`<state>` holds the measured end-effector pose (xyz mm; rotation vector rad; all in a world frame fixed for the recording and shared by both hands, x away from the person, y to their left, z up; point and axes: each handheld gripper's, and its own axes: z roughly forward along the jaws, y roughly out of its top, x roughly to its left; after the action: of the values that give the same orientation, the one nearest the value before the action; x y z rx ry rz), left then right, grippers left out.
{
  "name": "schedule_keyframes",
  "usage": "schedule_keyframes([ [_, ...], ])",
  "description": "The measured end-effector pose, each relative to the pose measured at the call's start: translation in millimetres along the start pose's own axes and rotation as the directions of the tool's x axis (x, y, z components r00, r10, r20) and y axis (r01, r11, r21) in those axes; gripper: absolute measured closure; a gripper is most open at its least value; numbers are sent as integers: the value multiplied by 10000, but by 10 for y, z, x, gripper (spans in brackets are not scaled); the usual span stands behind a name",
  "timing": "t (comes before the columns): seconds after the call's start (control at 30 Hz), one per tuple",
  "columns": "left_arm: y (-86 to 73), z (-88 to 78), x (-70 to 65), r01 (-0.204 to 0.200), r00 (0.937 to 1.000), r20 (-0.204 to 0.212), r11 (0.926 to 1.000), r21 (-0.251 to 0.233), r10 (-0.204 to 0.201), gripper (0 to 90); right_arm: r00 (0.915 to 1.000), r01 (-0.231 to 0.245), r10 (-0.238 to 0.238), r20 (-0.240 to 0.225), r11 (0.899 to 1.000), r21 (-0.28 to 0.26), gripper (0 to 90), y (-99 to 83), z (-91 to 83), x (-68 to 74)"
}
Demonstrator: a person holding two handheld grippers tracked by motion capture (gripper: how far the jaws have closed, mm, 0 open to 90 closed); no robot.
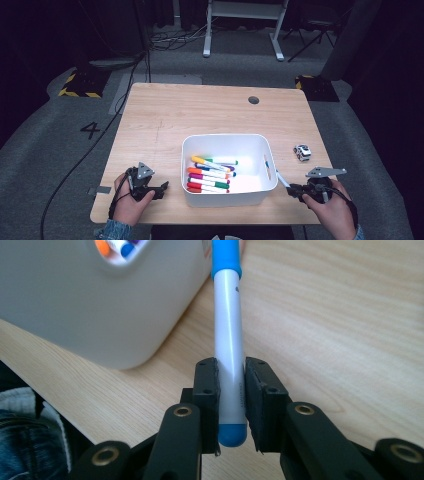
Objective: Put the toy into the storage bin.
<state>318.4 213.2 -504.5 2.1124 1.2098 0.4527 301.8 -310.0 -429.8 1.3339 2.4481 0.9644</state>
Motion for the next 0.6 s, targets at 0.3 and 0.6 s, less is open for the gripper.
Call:
schedule_keyframes([
  [0.3, 0, 0, 1, 1, 10000, 9, 10000, -3, -1, 144, 9998, -154, 152, -119, 9997, -176, 767, 290, -340, -49],
  [0.6, -1, 1, -1, 15, 10000, 10, 10000, -6, -15, 144, 9992, 134, -159, -378, 9977, -658, 767, 569, -557, 5],
])
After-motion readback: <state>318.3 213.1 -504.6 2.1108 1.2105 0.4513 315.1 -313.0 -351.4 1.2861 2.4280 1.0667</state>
